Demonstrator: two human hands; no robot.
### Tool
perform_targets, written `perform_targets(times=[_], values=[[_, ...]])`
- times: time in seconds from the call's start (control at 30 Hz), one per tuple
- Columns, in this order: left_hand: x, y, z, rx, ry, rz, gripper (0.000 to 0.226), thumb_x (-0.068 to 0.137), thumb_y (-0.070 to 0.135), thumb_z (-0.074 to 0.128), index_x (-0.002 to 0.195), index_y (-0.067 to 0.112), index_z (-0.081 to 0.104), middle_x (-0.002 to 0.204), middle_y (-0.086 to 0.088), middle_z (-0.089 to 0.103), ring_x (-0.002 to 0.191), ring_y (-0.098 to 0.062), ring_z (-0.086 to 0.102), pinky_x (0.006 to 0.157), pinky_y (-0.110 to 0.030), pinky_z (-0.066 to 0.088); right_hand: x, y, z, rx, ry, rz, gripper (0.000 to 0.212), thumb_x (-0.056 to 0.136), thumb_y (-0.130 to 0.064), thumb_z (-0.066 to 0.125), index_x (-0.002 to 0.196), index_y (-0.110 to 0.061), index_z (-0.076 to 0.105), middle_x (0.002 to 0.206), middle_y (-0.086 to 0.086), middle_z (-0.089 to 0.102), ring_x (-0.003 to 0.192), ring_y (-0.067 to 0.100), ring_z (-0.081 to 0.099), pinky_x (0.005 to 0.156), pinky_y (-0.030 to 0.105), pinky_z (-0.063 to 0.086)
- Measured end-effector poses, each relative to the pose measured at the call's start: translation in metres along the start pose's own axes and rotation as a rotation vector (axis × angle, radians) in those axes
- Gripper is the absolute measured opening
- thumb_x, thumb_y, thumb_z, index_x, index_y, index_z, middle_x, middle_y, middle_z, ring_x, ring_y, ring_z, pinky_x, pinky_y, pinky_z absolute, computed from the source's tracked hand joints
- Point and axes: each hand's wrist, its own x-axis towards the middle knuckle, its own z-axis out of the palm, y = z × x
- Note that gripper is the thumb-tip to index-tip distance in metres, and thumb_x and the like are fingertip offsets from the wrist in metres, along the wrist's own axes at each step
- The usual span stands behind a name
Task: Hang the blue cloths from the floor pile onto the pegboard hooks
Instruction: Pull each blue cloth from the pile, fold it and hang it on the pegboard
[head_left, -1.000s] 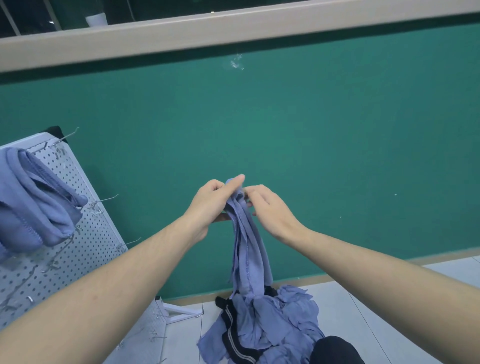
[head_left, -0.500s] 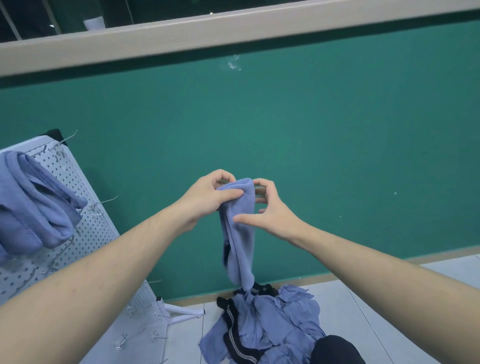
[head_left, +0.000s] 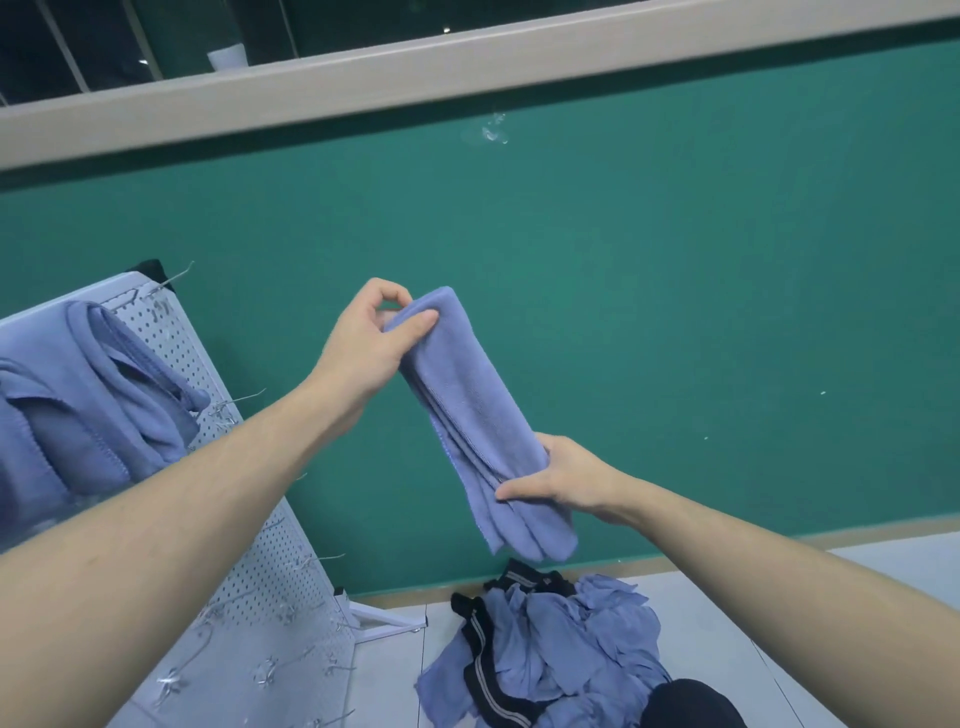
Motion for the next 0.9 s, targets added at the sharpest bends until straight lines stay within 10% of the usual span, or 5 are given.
perform_targets(times=[0.3,0.57,0.73,0.9], values=[[-0.019,-0.01,-0.028,0.026,-0.107,-0.02,0.042,0.102,0.011,0.056,0.129,0.043,0.056,0.11,0.001,0.073,0.092,-0.009,0.066,0.077,-0.026,0.054,0.007,-0.005,0.007,0.142,-0.191,0.048,0.07,0.07,-0.054,0.076,0.133,-0.04,0.049,0.113,-0.005,0.066,0.099,0.01,0.062,0.098,0.033,0.051],[-0.018,0.003,-0.028,0.151,-0.203,0.028,0.029,0.102,0.013,0.056,0.116,0.036,0.065,0.114,0.018,0.071,0.108,-0.004,0.064,0.103,-0.035,0.049,0.025,-0.023,0.042,0.048,-0.081,-0.109,0.043,0.085,-0.016,0.08,0.123,-0.024,0.063,0.119,-0.01,0.071,0.109,0.005,0.067,0.092,0.022,0.053],[-0.017,0.002,-0.046,0.215,-0.103,0.07,0.022,0.101,0.012,0.056,0.107,0.032,0.063,0.101,0.011,0.074,0.096,-0.009,0.066,0.094,-0.034,0.05,0.032,-0.027,0.048,-0.021,-0.011,-0.138,0.048,0.073,-0.035,0.073,0.117,-0.022,0.059,0.115,-0.002,0.07,0.11,0.02,0.067,0.096,0.043,0.055],[-0.02,-0.01,-0.073,0.211,-0.006,0.003,0.022,0.102,0.01,0.054,0.103,0.032,0.05,0.074,-0.001,0.064,0.067,-0.015,0.048,0.067,-0.033,0.035,0.034,-0.032,0.032,-0.013,-0.092,-0.037,0.037,0.08,-0.035,0.083,0.107,-0.016,0.067,0.103,-0.002,0.075,0.087,0.013,0.069,0.088,0.032,0.057]])
